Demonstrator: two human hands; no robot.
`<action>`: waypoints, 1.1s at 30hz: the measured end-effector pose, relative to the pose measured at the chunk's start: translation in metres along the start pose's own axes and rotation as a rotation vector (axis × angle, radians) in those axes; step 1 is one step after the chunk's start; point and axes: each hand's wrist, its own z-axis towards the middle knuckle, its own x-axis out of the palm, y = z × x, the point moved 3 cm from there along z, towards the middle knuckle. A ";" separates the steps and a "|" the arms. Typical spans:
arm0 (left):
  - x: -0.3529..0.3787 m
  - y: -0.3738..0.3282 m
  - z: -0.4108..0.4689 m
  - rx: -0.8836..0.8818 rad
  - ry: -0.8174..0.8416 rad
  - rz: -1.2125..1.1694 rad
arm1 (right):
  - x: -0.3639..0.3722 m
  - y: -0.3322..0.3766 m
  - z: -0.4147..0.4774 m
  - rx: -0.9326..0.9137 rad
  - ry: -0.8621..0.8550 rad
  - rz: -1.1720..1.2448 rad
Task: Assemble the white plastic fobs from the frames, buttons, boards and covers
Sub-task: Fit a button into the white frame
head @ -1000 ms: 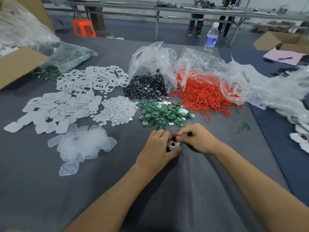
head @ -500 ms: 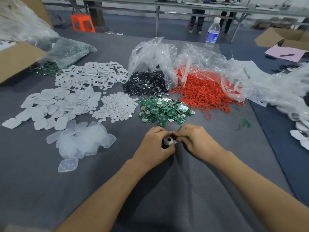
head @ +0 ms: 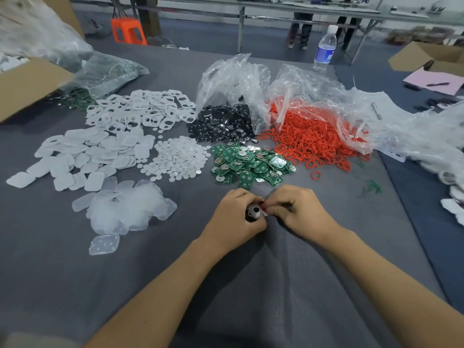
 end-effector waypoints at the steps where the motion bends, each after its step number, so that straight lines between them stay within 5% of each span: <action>1: 0.000 0.000 0.000 -0.002 -0.003 -0.004 | -0.001 -0.002 0.002 0.050 0.015 0.030; 22: 0.005 0.004 -0.001 0.007 0.002 0.019 | -0.004 -0.008 0.040 0.400 0.320 0.199; 29: 0.010 0.001 -0.006 0.042 -0.053 0.135 | 0.008 0.005 -0.010 0.167 -0.086 -0.045; 33: 0.012 -0.003 -0.010 0.101 -0.072 0.228 | 0.020 0.019 -0.024 0.033 -0.101 -0.289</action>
